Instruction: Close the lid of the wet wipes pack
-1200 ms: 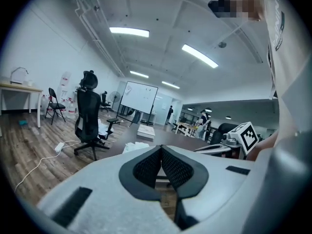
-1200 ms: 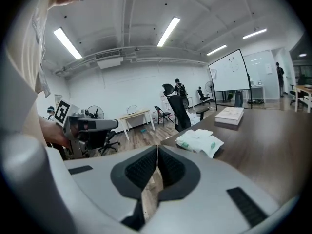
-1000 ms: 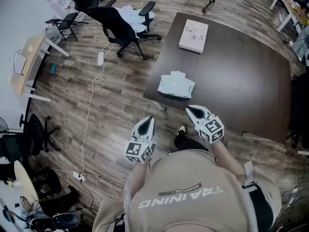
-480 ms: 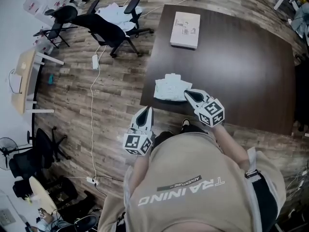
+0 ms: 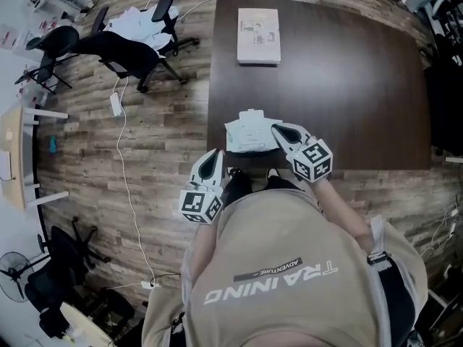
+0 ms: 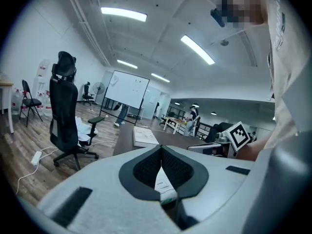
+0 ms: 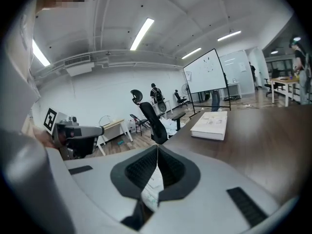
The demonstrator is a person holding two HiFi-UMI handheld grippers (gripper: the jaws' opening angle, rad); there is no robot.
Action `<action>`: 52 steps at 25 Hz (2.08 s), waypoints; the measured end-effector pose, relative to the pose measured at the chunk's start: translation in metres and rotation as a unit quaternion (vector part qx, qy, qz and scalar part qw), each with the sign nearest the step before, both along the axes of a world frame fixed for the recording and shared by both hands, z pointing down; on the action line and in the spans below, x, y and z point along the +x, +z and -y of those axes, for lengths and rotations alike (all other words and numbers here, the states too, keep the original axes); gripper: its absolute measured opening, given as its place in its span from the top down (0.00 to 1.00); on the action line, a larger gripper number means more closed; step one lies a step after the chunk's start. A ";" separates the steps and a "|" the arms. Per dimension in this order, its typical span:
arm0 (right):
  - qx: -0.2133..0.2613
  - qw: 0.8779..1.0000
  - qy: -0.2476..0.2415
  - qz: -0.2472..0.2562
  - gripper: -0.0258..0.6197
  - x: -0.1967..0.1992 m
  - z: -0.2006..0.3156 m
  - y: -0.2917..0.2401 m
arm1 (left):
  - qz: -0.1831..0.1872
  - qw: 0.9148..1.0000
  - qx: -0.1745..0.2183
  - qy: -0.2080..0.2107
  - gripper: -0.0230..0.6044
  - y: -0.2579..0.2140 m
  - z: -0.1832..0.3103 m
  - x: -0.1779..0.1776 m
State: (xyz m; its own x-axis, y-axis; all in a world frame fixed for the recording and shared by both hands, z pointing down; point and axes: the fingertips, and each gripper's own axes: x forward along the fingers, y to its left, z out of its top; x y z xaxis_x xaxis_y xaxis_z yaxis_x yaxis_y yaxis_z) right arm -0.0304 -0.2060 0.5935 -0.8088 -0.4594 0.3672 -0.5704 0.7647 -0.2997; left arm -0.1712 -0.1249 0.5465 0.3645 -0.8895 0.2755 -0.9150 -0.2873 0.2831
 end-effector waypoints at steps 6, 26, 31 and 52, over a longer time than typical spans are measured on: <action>0.007 0.997 0.067 -0.024 0.94 -0.018 0.015 -0.017 | -0.009 0.995 0.001 0.097 0.95 -0.001 0.044 -0.016; -0.082 0.989 0.096 -0.071 0.93 -0.009 0.022 0.036 | -0.016 0.975 -0.015 0.219 0.95 0.012 0.089 0.013; -0.105 0.989 0.049 -0.088 0.93 -0.013 0.042 0.055 | -0.023 0.984 -0.027 0.176 0.95 0.005 0.099 0.012; -0.237 0.960 -0.125 -0.086 0.81 -0.032 0.074 0.132 | -0.012 0.993 -0.077 0.087 0.95 0.019 0.120 0.031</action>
State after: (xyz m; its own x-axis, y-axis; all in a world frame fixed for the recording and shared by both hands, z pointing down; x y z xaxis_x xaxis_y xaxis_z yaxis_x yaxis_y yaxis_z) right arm -0.0624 -0.2798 0.7260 -0.7808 -0.0081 0.6247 -0.4594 0.6850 -0.5654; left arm -0.1407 -0.2453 0.5651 0.5171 -0.7603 0.3931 -0.8478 -0.3920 0.3571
